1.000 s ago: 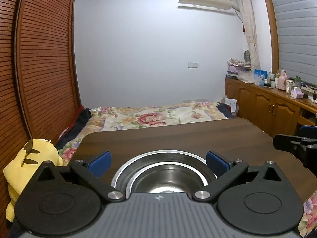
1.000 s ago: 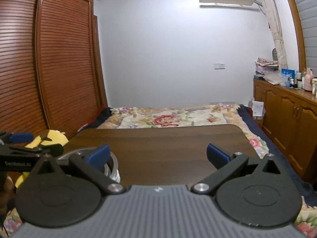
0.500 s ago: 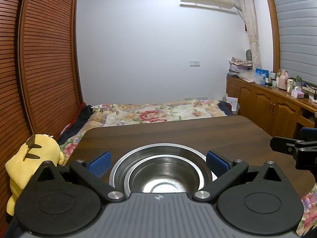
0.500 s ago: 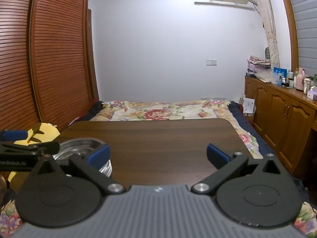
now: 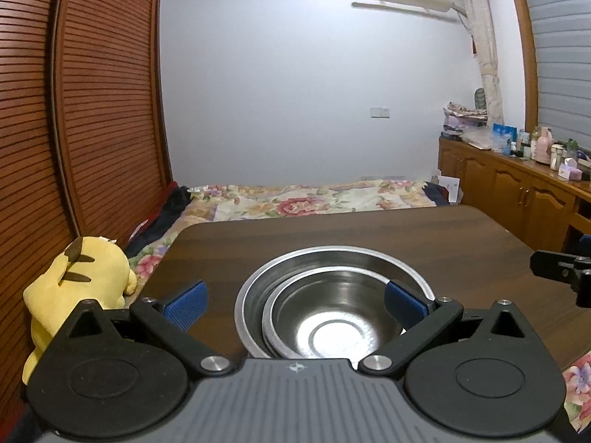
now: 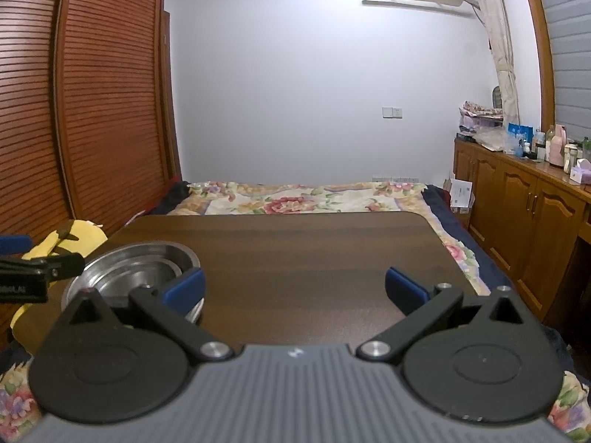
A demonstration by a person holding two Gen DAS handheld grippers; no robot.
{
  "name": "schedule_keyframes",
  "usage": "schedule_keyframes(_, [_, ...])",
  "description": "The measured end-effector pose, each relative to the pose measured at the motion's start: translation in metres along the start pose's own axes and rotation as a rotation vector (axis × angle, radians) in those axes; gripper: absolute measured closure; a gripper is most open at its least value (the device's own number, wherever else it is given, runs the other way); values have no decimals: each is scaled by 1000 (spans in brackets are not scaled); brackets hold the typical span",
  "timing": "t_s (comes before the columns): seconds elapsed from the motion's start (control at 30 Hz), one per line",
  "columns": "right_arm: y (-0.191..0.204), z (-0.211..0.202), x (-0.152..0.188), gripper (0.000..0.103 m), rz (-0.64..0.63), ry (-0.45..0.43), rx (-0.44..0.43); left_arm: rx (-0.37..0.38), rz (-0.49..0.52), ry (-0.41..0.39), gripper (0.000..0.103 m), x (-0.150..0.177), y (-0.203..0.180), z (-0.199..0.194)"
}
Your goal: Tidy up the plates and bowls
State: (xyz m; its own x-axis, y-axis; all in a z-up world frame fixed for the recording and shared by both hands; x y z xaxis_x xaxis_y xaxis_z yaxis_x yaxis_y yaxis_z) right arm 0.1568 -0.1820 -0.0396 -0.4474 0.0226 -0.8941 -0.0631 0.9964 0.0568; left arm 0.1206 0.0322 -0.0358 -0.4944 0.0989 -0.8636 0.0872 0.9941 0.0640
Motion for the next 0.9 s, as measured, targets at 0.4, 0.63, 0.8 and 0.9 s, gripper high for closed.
schedule_keyframes(0.4, [1,7,18,0,27,29,-12,-5,-3,27,0,17,5,5])
schedule_keyframes(0.63, [3,5,20,0,19,22,-4,-3,-10,26,0,18,5,5])
schedule_keyframes(0.8, [3,5,17,0,21,18,-2,-5,-10,26,0,18,5,5])
schedule_keyframes(0.9, [3,5,18,0,21,18,-2,-7,-12,25,0,17,6,5])
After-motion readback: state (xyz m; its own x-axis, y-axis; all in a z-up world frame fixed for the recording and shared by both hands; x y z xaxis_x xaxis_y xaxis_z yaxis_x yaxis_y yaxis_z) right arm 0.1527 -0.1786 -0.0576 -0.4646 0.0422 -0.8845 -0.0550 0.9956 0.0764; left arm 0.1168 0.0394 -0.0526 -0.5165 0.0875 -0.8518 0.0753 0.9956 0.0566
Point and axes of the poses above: each gripper's, at about its wrist camera, not at the fingertips, and z roughly the way its jaws point, y to its left, x to its underside, the point moved 10 cm from there along z, roughly the way its jaws point, and after that the axes turned 7 degrees about y, right-handed, at the moved point
